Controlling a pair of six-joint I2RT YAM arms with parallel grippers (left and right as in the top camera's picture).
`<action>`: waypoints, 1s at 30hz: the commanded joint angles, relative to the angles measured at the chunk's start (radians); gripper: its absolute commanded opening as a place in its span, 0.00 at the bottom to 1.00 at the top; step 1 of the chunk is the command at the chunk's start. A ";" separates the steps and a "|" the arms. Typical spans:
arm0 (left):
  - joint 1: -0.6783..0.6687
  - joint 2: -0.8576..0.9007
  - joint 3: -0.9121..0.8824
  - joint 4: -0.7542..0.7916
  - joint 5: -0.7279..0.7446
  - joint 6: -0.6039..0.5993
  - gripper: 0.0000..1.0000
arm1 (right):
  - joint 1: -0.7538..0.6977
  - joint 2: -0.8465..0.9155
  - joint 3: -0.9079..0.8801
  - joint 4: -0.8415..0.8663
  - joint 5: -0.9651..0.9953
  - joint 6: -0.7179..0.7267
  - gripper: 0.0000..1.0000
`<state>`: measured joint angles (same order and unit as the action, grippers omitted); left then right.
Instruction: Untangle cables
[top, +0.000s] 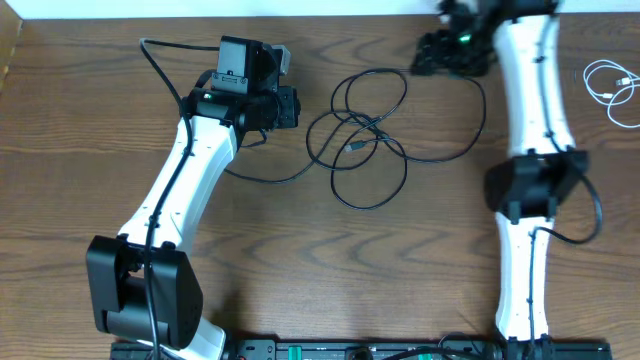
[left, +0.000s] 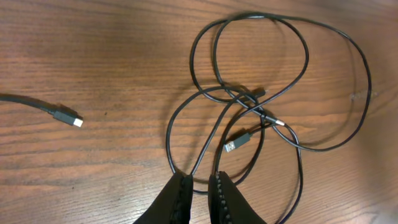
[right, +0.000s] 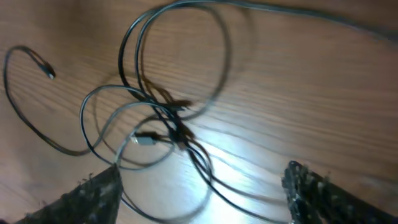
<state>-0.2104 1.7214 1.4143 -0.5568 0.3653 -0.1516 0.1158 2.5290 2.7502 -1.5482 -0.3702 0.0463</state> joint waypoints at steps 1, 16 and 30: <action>0.001 -0.010 0.013 0.003 0.009 0.020 0.16 | 0.061 0.088 -0.004 0.024 0.027 0.134 0.76; 0.001 -0.010 0.013 -0.003 0.008 0.020 0.17 | 0.126 0.272 -0.005 0.151 0.094 0.245 0.46; 0.001 -0.010 0.013 -0.009 0.009 0.020 0.17 | 0.160 0.213 -0.001 0.150 0.037 0.148 0.01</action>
<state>-0.2104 1.7206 1.4143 -0.5587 0.3653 -0.1516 0.2722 2.7914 2.7457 -1.3769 -0.2935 0.2626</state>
